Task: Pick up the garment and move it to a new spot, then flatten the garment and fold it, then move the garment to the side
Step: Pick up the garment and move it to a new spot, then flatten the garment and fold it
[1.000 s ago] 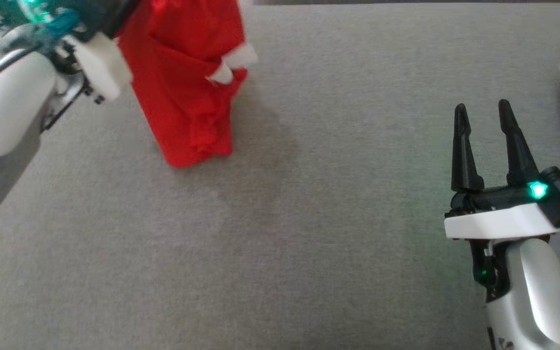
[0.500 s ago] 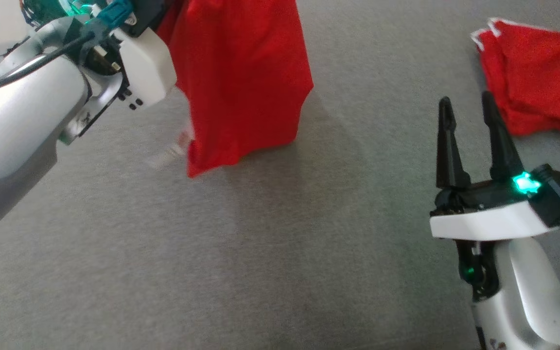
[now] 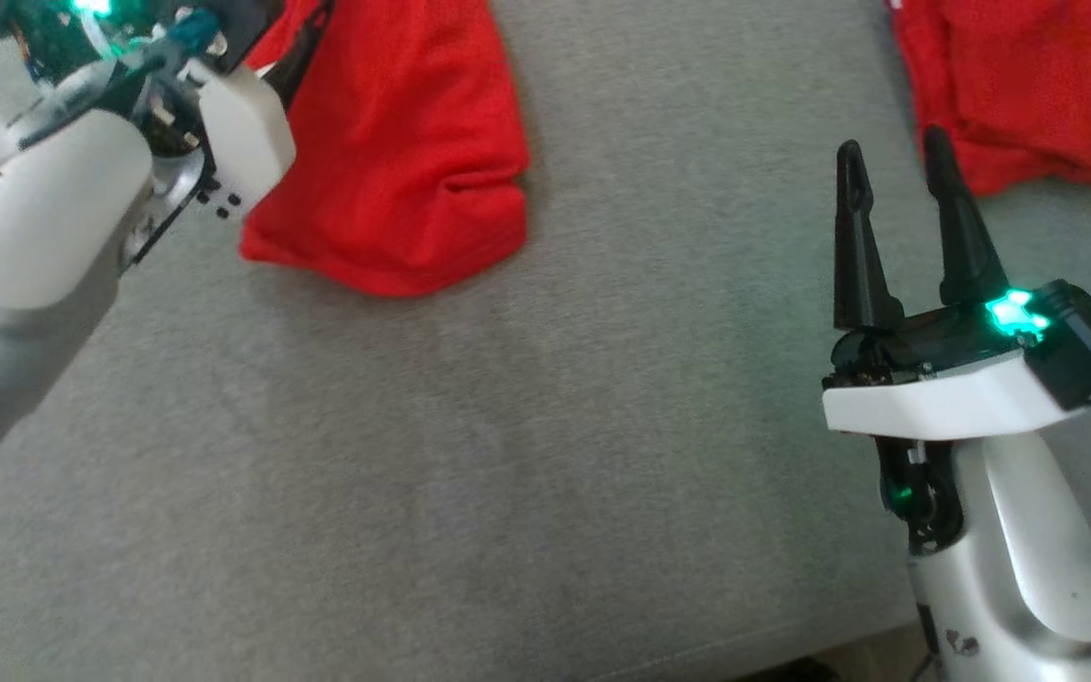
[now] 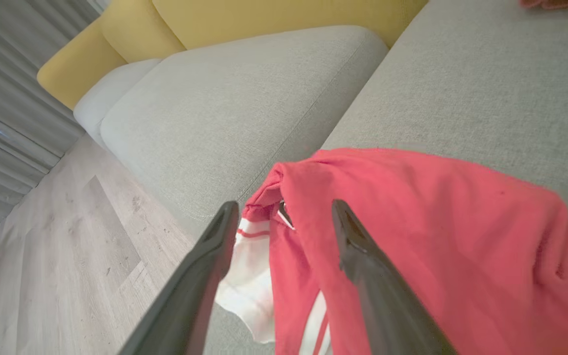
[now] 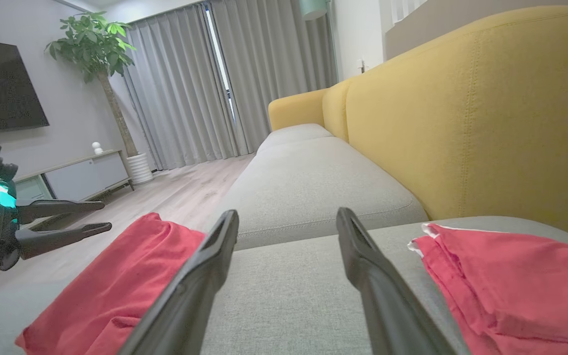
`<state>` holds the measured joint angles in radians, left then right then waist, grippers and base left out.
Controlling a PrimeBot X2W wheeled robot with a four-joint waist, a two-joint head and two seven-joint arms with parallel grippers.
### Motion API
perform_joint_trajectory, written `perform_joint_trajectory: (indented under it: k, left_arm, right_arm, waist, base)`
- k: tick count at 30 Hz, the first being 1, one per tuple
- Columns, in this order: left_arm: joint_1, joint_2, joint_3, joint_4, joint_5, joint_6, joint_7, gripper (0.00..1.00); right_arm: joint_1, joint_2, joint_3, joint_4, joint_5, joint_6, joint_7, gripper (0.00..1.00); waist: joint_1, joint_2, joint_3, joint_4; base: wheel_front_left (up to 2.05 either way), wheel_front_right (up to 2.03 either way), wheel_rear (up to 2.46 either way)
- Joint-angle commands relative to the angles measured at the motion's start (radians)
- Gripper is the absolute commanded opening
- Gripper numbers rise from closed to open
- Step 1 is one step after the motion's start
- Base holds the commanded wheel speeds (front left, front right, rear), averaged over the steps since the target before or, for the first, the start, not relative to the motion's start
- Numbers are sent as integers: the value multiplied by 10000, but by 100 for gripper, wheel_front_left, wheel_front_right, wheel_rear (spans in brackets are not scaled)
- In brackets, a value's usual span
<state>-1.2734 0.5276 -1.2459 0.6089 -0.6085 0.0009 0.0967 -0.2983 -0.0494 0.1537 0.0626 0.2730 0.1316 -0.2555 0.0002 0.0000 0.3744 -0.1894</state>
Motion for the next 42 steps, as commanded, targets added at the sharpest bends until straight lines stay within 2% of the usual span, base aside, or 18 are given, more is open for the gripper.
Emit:
perform_joint_trajectory:
  k: [1,7,12,18,23,25,29,34,36,42]
  left_arm:
    - [-400,267,568,-35,-102,111,-218,100]
    - [280,125,1153,208,-494,653,-1958,100]
    - [1735,238,1429,-439,-860,1308,-3113,100]
    - [4330,256,2285,-2124,-1288,2573,-3569,100]
    - [6836,-245,3824,-4015,-502,3470,-3581,100]
    - [7769,-510,4473,-4466,-95,3652,-3582,100]
    - [9146,-1057,5650,-5079,769,3559,-3583,100]
    - [9968,-1598,6756,-5267,1510,2980,-3584,100]
    - [10029,-1694,6909,-5261,1636,2837,-3584,100]
    - [10103,-2286,7386,-4914,2193,1953,-3584,100]
  right_arm:
    - [-135,-8,150,-291,-91,-9,-62,100]
    - [29,-8,-227,-51,-647,-9,-62,100]
    - [460,-8,-719,123,-1016,-9,-62,100]
    - [1185,-8,-941,302,-1217,-9,-62,100]
    - [1813,-8,-1052,461,-1224,-9,-62,100]
    - [2013,-8,-973,540,-1221,-9,-62,100]
    - [2275,-8,-902,578,-1171,-9,-62,100]
    - [2317,-8,-865,631,-1185,-9,-62,100]
    - [2276,-8,-831,650,-1234,-9,-62,100]
    - [1523,-8,-241,1250,-1968,-9,129,100]
  waist:
    - [-2,0,-129,389]
    - [-2,0,-770,1690]
    - [-2,0,-1496,2782]
    - [-2,0,-2283,3675]
    - [-2,0,-2789,4120]
    - [-2,0,-2952,4152]
    - [-2,0,-3135,4146]
    - [-2,0,-3124,4145]
    - [-2,0,-3081,4175]
    - [-2,0,-2586,4562]
  base:
    - [0,0,0]
    - [0,0,0]
    - [0,0,0]
    - [0,0,0]
    - [0,0,0]
    - [0,0,0]
    - [0,0,0]
    - [0,0,0]
    - [0,0,0]
    - [0,0,0]
